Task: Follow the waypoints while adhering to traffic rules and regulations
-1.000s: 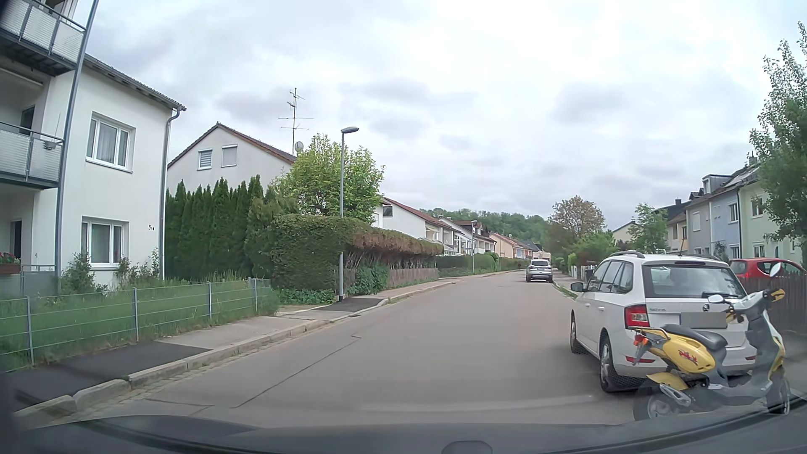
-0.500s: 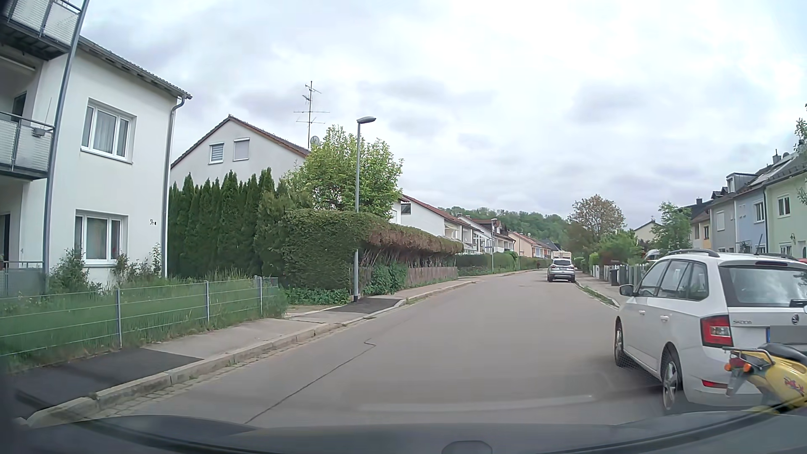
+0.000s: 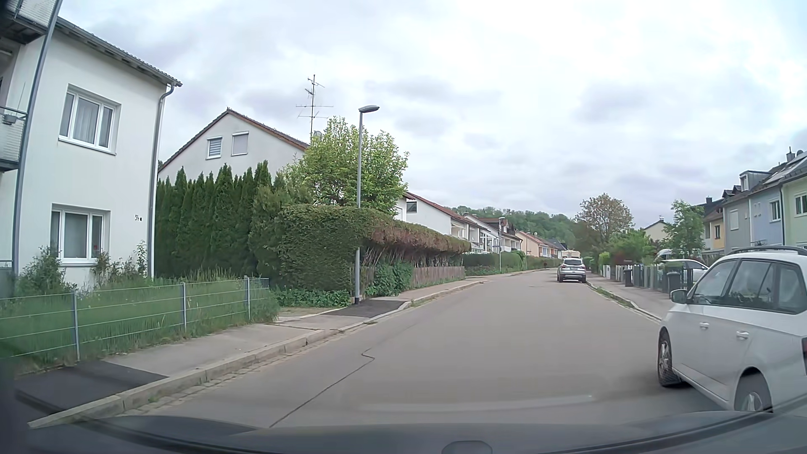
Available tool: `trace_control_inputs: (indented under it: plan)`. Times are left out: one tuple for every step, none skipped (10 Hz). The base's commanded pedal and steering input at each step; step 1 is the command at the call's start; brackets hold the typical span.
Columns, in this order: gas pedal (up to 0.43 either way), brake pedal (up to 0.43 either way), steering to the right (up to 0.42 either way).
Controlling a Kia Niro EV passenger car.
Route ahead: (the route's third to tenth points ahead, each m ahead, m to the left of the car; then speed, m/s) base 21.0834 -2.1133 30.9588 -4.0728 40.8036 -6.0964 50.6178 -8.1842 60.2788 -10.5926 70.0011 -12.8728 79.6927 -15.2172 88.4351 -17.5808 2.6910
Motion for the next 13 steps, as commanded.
trace_control_inputs:
  plan:
    - [0.118,0.000,0.001]
    - [0.118,0.000,0.013]
    - [0.118,0.000,0.024]
    - [0.118,0.000,0.035]
    - [0.118,0.000,0.044]
    - [0.118,0.000,0.051]
    - [0.110,0.000,0.060]
    - [0.110,0.000,0.070]
    - [0.110,0.000,0.080]
    - [0.110,0.000,0.090]
    - [0.110,0.000,0.098]
    - [0.110,0.000,0.105]
    - [0.110,0.000,0.115]
